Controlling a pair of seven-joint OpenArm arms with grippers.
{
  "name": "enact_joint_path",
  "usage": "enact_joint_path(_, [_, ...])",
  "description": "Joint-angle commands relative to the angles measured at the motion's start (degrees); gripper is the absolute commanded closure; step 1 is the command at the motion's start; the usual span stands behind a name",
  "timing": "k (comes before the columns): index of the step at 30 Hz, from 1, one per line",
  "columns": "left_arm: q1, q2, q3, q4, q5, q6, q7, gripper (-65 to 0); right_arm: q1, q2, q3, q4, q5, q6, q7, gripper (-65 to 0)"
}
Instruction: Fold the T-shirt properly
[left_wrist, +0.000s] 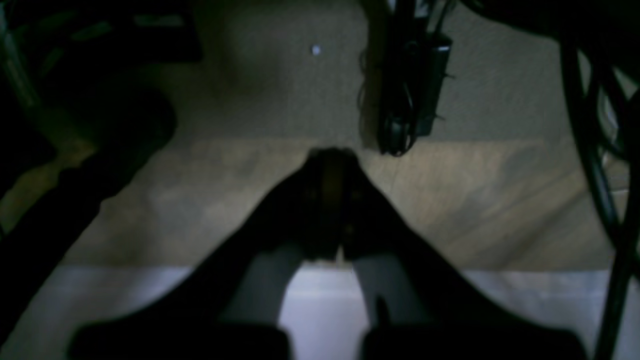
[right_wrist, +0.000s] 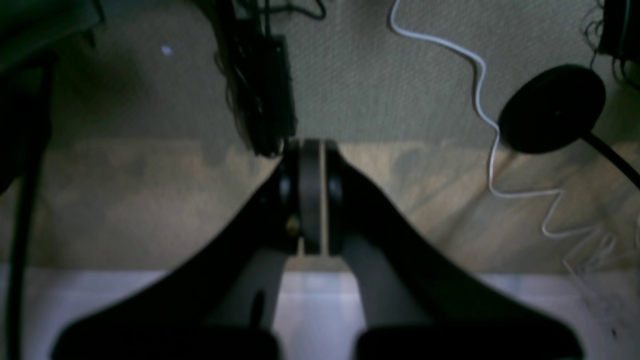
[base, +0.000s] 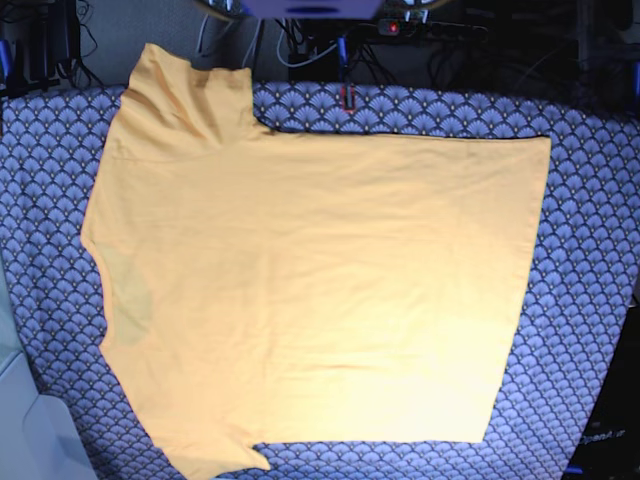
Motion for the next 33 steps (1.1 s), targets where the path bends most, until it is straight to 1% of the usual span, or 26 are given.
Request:
enact_joint_path(1, [1.3,-0.6,0.1,0.1,-0.1,0.4,-1.3,0.0,-1.6,0.1,0.0,-0.1,-0.3,0.5,1.8,0.0])
enact_joint_path(2, [2.3,-0.8,0.1,0.0,-0.1,0.1,-3.0,0.0,-2.7,0.4,-0.1,-0.1,-0.3,0.5,4.5,0.0])
enact_joint_path(3, [3.2,-0.9,0.1,-0.1,-0.1,-1.2,-4.5,0.0,-3.8,0.9,-0.2,-0.1,-0.3,0.5,6.9,0.0])
enact_joint_path(6, [5.8,-2.6,-0.3,-0.3,-0.7,-7.7,-9.5,0.0,-7.2,1.3,-1.7,-0.1,-0.3,0.5,15.6,0.0])
enact_joint_path(8, [7.1,-3.2,-0.3,-0.4,-3.0,-11.2,-12.2,0.0,-9.6,1.8,-1.7,-0.1,-0.3,0.5,21.9,0.0])
enact_joint_path(10, [8.7,-3.7,-0.3,-0.4,-6.6,-13.2,-15.2,0.0,-11.9,2.2,-1.4,-0.1,-0.3,0.5,28.6,0.0])
enact_joint_path(12, [10.1,-5.5,-0.2,-0.4,-8.8,-14.4,-18.8,0.0,-13.8,2.5,-1.4,-0.1,-0.3,0.5,34.1,0.0])
enact_joint_path(14, [11.5,-5.8,-0.2,-0.4,-9.7,-15.5,-23.0,0.0,-15.4,3.2,-1.3,-0.1,-0.3,0.5,39.2,0.0])
enact_joint_path(16, [12.9,-5.9,-0.2,-0.4,-9.8,-15.6,-27.6,0.0,-16.9,3.3,-1.2,-0.1,-0.2,0.4,44.3,0.0])
enact_joint_path(21, [17.5,-5.6,-0.3,-0.5,-9.9,-15.3,-43.5,0.0,-21.3,4.1,-1.2,-0.1,-0.2,0.3,60.3,0.0])
enact_joint_path(23, [19.2,-4.7,-0.3,-0.5,-10.2,-15.2,-49.0,0.0,-22.6,4.1,-1.2,1.8,-0.1,0.3,60.0,0.0])
enact_joint_path(25, [20.9,-4.2,-0.3,-0.5,-12.5,-15.3,-54.1,0.0,-24.4,4.1,-1.1,5.5,-0.1,0.3,60.1,0.0])
enact_joint_path(29, [24.3,-4.0,-0.2,-0.4,-16.5,-15.6,-65.2,0.0,-31.7,4.1,-1.1,19.9,-0.1,0.3,60.0,0.0])
enact_joint_path(31, [25.3,-3.8,-0.2,0.1,-16.8,-15.7,-64.8,0.0,-36.3,4.1,-1.0,28.9,-0.1,0.3,60.0,0.0])
enact_joint_path(33, [25.8,-3.8,-0.2,0.2,-16.8,-15.8,-64.9,0.0,-40.9,4.0,-1.0,38.4,-0.1,0.3,58.5,0.0])
